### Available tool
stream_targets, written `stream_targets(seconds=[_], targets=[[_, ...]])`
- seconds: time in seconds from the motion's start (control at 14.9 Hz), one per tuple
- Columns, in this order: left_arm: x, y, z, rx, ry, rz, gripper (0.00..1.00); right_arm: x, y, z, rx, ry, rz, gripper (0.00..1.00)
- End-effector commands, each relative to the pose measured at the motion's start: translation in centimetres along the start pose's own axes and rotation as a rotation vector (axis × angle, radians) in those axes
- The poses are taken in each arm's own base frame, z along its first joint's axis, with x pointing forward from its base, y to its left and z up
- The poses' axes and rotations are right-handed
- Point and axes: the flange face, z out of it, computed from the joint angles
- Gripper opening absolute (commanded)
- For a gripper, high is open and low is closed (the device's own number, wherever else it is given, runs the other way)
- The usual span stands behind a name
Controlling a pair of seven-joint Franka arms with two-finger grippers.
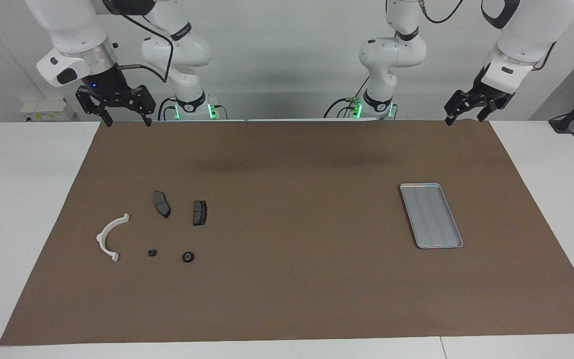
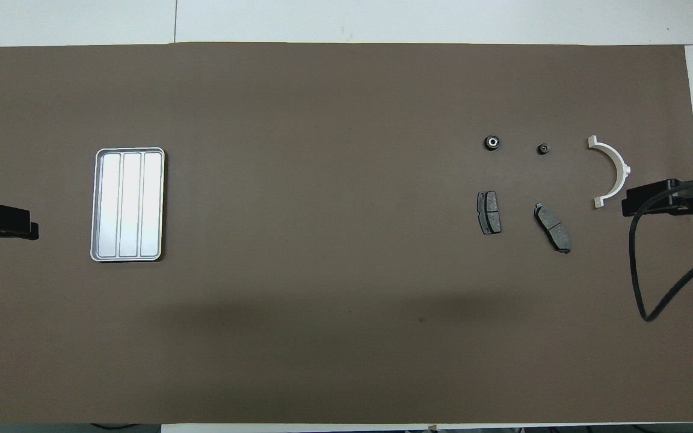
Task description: Pick bearing gear from pile to tray
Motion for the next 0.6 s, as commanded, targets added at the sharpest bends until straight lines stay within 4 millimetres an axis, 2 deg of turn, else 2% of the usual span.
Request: stream_targets(seconds=[0.0, 0.2, 0.34, 0.54], targets=[[-0.1, -0.1, -0.2, -0.016, 0.011, 0.010, 1.00, -0.9, -0.3, -0.1, 0.002, 0.006, 0.000, 1.00], [-0.1, -0.1, -0.2, -0.016, 0.011, 0.010, 1.00, -1.0, -0.6, 0.1, 0.001, 0.005, -0.003, 1.00], [-0.1, -0.1, -0.2, -0.016, 0.011, 0.010, 1.00, -1.0, -1.7, 0.1, 0.001, 0.007, -0.018, 1.00], [-0.1, 0.0, -0.2, -0.016, 0.011, 0.011, 1.00, -0.9, -2.0, 1.0, 0.000, -0.003, -0.017, 1.00]])
